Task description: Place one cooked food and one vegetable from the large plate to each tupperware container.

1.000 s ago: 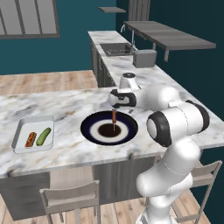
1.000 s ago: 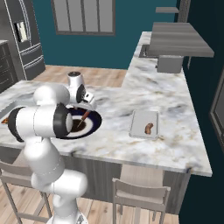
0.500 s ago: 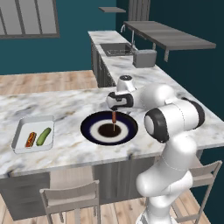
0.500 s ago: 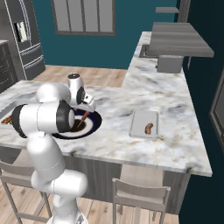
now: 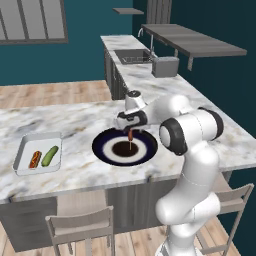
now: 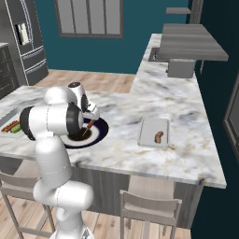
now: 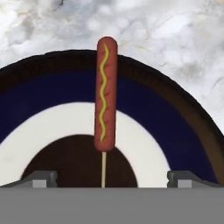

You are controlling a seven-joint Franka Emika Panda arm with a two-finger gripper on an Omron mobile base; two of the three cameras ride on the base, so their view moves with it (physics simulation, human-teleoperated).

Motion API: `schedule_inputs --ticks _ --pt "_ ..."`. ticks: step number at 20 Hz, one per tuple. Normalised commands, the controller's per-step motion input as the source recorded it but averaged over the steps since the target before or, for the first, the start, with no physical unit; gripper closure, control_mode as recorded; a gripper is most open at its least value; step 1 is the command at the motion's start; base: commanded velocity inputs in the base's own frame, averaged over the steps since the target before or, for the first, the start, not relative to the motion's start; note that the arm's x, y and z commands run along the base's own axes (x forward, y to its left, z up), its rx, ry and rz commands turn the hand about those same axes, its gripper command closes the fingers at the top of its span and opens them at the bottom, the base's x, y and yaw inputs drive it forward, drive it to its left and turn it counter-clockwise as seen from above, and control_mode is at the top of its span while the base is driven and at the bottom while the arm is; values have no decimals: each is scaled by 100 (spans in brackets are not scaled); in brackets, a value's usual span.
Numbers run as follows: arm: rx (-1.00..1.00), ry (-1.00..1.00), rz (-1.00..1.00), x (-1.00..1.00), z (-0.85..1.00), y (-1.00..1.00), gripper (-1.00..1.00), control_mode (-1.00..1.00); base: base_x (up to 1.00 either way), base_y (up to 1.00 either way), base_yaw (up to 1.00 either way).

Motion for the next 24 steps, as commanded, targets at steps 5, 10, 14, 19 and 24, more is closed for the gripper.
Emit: schedule_inputs --ticks 5,10,14,19,24 --pt "-10 0 0 27 -35 0 -100 -100 0 0 0" --pt "-9 0 0 19 -35 0 -100 -100 0 0 0" --pt "-8 0 0 5 -30 0 -100 -100 0 0 0" --pt "-1 0 0 2 -13 0 -100 -100 0 0 0" --pt "0 0 0 1 -15 0 -100 -100 0 0 0"
